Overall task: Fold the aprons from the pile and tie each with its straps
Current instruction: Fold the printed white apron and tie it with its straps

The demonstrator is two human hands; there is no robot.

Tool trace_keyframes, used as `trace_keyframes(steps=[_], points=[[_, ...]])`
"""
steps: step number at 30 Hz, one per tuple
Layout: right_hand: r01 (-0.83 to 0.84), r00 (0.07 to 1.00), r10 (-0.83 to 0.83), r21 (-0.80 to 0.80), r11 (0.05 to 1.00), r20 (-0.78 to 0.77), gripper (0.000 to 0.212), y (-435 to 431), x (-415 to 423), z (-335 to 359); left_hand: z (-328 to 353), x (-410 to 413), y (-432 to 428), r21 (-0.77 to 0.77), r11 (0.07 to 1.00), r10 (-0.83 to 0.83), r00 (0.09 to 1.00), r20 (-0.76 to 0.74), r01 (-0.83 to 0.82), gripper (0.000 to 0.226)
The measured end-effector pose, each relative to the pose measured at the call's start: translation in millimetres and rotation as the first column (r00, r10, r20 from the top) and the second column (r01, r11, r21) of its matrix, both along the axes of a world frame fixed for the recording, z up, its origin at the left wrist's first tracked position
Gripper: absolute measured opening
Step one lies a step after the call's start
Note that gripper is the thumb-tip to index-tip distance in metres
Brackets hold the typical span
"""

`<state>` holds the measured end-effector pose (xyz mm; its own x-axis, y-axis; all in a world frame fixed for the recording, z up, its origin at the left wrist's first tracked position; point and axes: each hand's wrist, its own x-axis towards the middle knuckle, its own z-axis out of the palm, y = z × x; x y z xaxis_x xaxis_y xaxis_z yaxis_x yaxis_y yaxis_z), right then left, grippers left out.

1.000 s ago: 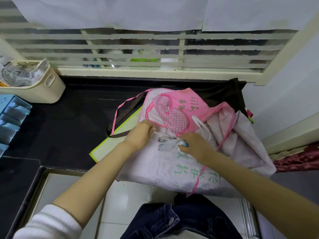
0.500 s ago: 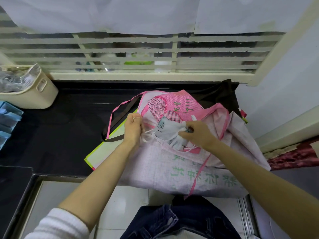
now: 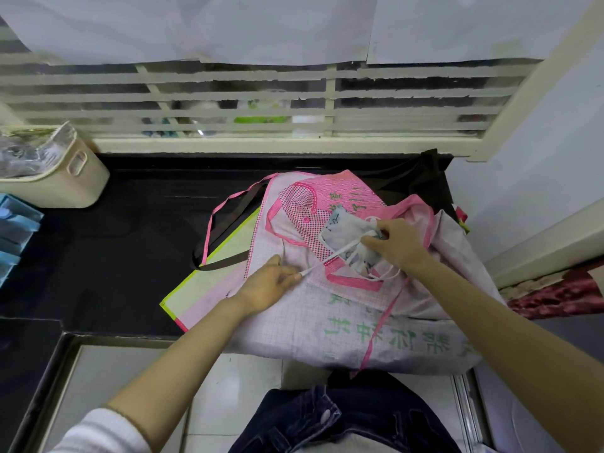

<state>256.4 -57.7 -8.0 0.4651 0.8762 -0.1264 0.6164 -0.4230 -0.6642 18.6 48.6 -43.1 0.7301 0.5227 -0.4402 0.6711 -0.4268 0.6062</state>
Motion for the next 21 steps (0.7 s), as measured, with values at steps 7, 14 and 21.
trace_keyframes(steps=[7, 14, 21], points=[[-0.036, 0.99, 0.036, 0.0, 0.999, -0.137, 0.046, -2, -11, 3, -16, 4, 1, -0.156, 0.971, 0.177, 0.983, -0.057, -0.184, 0.039], [-0.176, 0.973, 0.169, -0.032, 0.984, -0.16, 0.05, -6, -13, 7, -3, 4, 15, -0.156, 0.927, 0.361, 0.925, 0.119, -0.342, 0.039], [-0.251, 0.968, 0.25, -0.14, 0.958, -0.027, 0.055, -13, -13, -4, 64, 33, 22, -0.419, 0.849, 0.505, 0.725, 0.469, -0.321, 0.035]])
